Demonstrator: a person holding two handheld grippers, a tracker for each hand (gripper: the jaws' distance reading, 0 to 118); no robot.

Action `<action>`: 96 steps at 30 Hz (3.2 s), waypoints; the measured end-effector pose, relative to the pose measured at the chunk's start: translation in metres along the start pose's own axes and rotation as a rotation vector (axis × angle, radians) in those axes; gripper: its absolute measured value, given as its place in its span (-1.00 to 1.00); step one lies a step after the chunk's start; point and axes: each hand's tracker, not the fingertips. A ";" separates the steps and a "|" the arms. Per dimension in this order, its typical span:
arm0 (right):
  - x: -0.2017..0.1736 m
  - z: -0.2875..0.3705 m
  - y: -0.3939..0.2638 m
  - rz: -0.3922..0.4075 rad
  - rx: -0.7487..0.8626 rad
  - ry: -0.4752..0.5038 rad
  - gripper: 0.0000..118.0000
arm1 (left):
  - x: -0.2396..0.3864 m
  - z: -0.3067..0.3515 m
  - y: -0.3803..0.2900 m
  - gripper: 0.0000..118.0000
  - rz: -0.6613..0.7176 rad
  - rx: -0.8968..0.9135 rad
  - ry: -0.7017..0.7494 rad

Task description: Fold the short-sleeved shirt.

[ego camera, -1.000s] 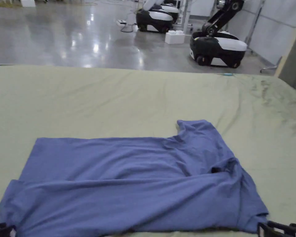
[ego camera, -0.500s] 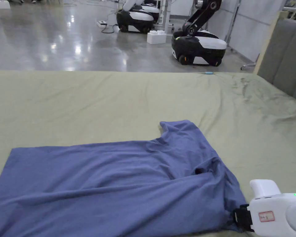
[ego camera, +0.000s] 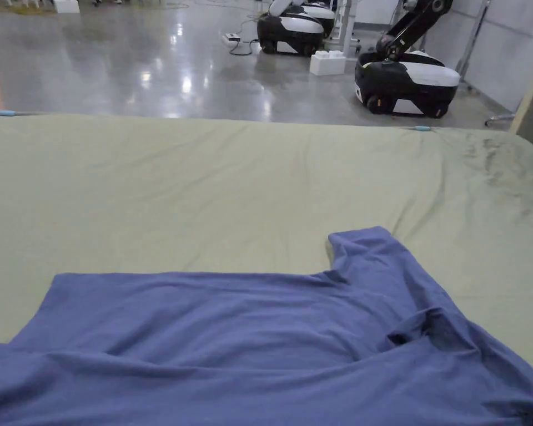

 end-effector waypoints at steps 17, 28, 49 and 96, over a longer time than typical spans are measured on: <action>0.007 0.063 -0.054 -0.178 0.113 0.083 0.96 | -0.029 0.040 -0.073 0.50 0.134 0.024 -0.011; -0.043 0.046 -0.046 -0.095 0.069 0.264 -0.96 | -0.023 0.013 -0.011 -1.00 0.227 0.109 -0.230; -0.062 0.011 0.048 0.004 -0.014 0.239 -0.96 | -0.007 -0.197 0.133 0.08 -0.149 -0.092 0.001; -0.005 0.027 0.046 0.026 0.000 0.196 -0.95 | -0.033 0.008 0.012 -0.93 0.067 -0.029 -0.168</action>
